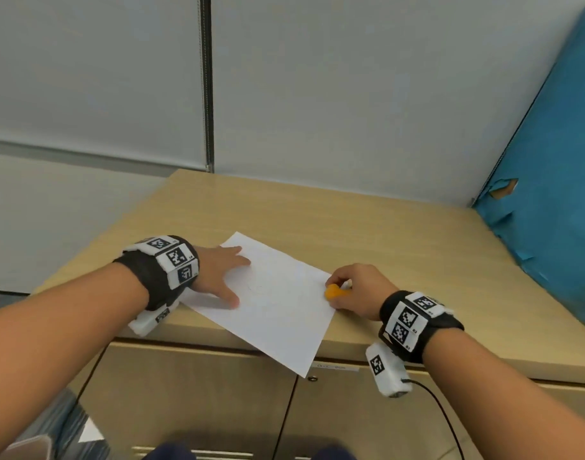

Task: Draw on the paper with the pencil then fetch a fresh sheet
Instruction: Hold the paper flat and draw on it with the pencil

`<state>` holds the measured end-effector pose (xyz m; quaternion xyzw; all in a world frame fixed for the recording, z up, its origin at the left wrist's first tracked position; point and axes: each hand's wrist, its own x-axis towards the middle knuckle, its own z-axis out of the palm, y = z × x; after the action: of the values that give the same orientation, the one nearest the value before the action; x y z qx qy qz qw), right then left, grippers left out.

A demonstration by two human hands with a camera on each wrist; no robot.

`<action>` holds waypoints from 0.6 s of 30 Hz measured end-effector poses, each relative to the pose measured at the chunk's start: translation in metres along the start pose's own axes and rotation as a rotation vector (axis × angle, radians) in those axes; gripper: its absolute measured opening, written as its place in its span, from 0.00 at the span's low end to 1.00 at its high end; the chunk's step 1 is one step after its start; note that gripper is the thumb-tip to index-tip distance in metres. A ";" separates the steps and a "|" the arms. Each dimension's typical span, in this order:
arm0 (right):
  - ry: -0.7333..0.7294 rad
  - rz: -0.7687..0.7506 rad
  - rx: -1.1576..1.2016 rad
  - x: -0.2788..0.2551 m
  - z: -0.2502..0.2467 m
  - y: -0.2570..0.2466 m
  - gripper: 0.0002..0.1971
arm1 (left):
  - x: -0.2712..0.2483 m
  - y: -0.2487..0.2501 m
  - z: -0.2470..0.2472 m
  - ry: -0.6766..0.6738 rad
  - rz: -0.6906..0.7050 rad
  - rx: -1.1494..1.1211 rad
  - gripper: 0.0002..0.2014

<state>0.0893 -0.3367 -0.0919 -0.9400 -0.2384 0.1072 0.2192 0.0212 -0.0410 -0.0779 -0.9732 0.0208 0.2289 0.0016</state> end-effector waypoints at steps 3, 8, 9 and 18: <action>-0.007 -0.004 -0.022 0.005 0.002 0.002 0.11 | -0.006 -0.037 0.001 -0.022 0.012 -0.054 0.39; 0.006 0.008 0.035 0.016 0.004 0.007 0.09 | -0.009 -0.071 0.007 -0.053 0.096 -0.001 0.38; 0.016 0.025 0.062 0.019 0.002 0.009 0.08 | -0.009 -0.071 0.008 -0.056 0.104 0.007 0.38; 0.013 -0.049 0.194 0.019 -0.003 -0.011 0.07 | 0.001 -0.050 0.003 -0.057 0.089 0.011 0.45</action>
<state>0.1026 -0.3196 -0.0866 -0.9089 -0.2484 0.1185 0.3134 0.0234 0.0090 -0.0812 -0.9644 0.0654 0.2562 -0.0028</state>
